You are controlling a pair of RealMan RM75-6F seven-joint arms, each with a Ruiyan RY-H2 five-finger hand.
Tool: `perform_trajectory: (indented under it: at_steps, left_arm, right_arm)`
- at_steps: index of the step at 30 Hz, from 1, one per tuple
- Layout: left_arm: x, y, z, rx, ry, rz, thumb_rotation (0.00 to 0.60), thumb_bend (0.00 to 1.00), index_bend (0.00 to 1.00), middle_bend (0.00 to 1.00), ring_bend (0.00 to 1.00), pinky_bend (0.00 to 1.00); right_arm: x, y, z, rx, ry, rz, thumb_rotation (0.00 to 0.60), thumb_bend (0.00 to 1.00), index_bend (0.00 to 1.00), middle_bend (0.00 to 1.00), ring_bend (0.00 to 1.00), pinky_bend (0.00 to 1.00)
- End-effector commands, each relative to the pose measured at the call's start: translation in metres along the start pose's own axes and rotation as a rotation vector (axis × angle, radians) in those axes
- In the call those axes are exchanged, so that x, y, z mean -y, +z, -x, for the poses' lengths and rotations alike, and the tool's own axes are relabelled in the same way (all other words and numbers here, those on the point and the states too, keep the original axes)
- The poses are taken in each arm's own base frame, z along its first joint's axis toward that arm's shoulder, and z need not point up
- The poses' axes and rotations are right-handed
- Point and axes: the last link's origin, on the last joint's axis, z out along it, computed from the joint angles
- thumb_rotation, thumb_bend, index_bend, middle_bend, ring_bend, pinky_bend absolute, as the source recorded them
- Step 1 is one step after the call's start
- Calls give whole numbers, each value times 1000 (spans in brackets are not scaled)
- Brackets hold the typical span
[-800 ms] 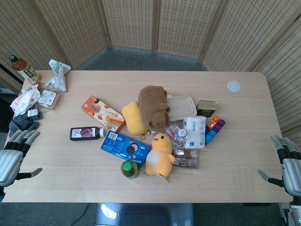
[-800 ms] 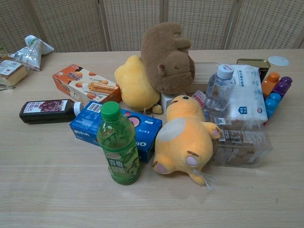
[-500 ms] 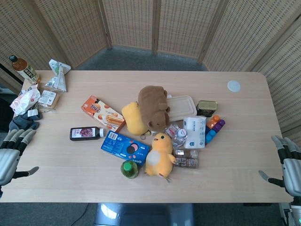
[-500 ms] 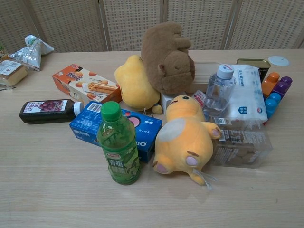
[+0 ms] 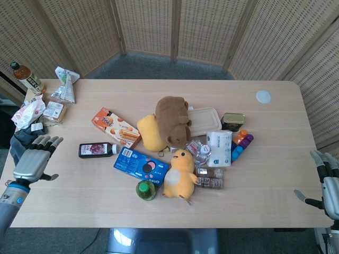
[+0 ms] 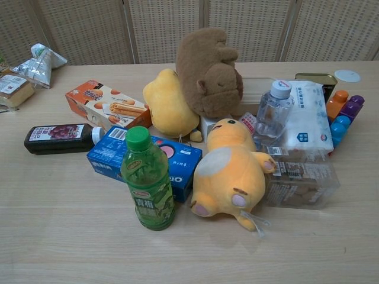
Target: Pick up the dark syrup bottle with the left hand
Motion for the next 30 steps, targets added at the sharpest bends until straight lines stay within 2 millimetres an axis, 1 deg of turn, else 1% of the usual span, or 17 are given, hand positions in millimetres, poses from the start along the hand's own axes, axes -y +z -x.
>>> perform_trajectory:
  at_steps: [1,7,15,20,27,28,30]
  left_arm:
    - [-20,36,7,27,11,-13,600,43,0,0,0,0]
    - [-44,62,18,49,48,-32,600,43,0,0,0,0]
    - [-69,88,38,104,56,-67,600,44,0,0,0,0]
    - [-82,100,46,122,60,-80,600,46,0,0,0,0]
    - [-93,111,56,108,68,-110,600,44,0,0,0,0]
    - [-95,112,57,92,78,-113,600,43,14,0,0,20]
    - [-97,113,60,63,104,-122,600,47,76,25,10,115]
  right_arm:
    - [0,0,-1,-3,3,0,599,0,0,0,0,0]
    - [-1,0,-4,-5,13,4,599,0,0,0,0,0]
    - [-1,1,-4,-8,23,-2,599,0,0,0,0,0]
    - [-2,2,-6,-12,28,1,600,0,0,0,0,0]
    - [-5,2,-7,-12,34,6,600,0,0,0,0,0]
    - [-5,2,-7,-11,35,6,600,0,0,0,0,0]
    - [-5,2,-7,-12,34,6,600,0,0,0,0,0]
